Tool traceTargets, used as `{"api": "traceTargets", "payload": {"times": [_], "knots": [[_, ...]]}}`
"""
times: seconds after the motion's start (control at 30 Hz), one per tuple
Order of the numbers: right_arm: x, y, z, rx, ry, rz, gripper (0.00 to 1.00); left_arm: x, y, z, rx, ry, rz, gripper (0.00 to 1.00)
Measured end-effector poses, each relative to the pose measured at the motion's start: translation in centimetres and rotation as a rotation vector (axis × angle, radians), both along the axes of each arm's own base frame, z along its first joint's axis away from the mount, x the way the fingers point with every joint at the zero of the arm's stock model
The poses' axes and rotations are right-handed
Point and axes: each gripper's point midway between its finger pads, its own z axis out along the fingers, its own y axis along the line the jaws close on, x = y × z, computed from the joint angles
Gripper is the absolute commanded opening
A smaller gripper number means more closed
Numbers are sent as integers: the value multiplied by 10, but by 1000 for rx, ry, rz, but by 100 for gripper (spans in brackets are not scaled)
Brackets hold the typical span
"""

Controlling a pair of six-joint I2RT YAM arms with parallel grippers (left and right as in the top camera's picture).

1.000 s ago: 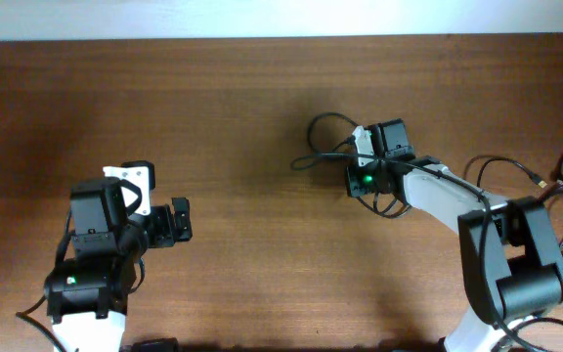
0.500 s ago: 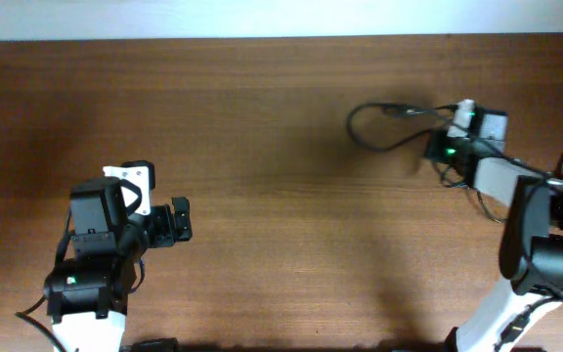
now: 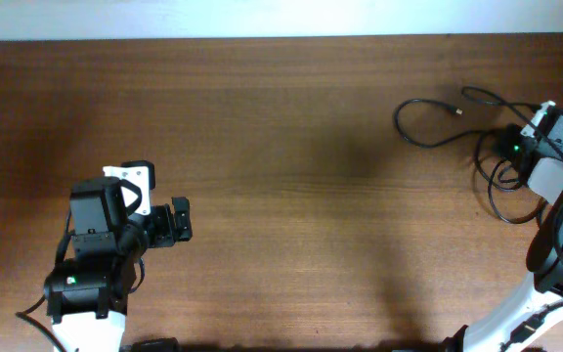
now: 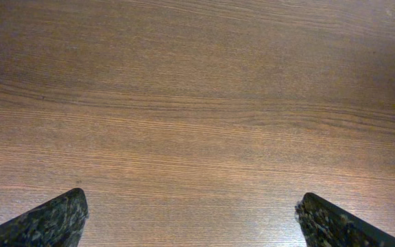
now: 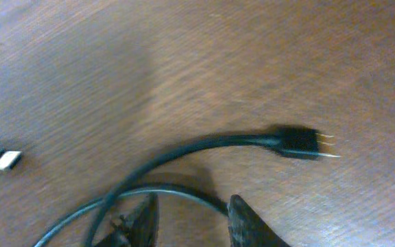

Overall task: Untangle cables
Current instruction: 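Carry the cable rightward and drop it at the right edge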

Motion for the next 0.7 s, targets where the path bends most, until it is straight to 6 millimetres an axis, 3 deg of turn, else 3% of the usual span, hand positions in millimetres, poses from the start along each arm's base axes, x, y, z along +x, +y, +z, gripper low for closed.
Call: {"api": "traceTargets", "payload": {"times": [0.07, 0.13, 0.23, 0.33, 0.37, 0.43, 0.5, 0.57, 0.6, 0.7], "knots": [[-3, -5, 0, 20, -8, 1, 91, 0, 0, 0, 0, 0, 0, 99], [1, 7, 2, 80, -36, 56, 99, 0, 0, 0, 0, 0, 0, 99], [9, 32, 8, 179, -90, 165, 99, 0, 0, 0, 0, 0, 0, 99], [5, 43, 12, 224, -86, 203, 99, 0, 0, 0, 0, 0, 0, 99], [0, 53, 24, 234, -84, 254, 99, 0, 0, 0, 0, 0, 0, 99], [-6, 69, 66, 208, -128, 366, 99, 0, 0, 0, 0, -1, 0, 99], [-15, 81, 84, 192, -123, 437, 90, 0, 0, 0, 0, -1, 0, 99], [-23, 106, 94, 194, -113, 541, 76, 0, 0, 0, 0, 0, 0, 99], [-23, 121, 94, 206, -113, 591, 75, 0, 0, 0, 0, 0, 0, 99], [-19, 189, 91, 217, -79, 752, 86, 0, 0, 0, 0, 0, 0, 99]]}}
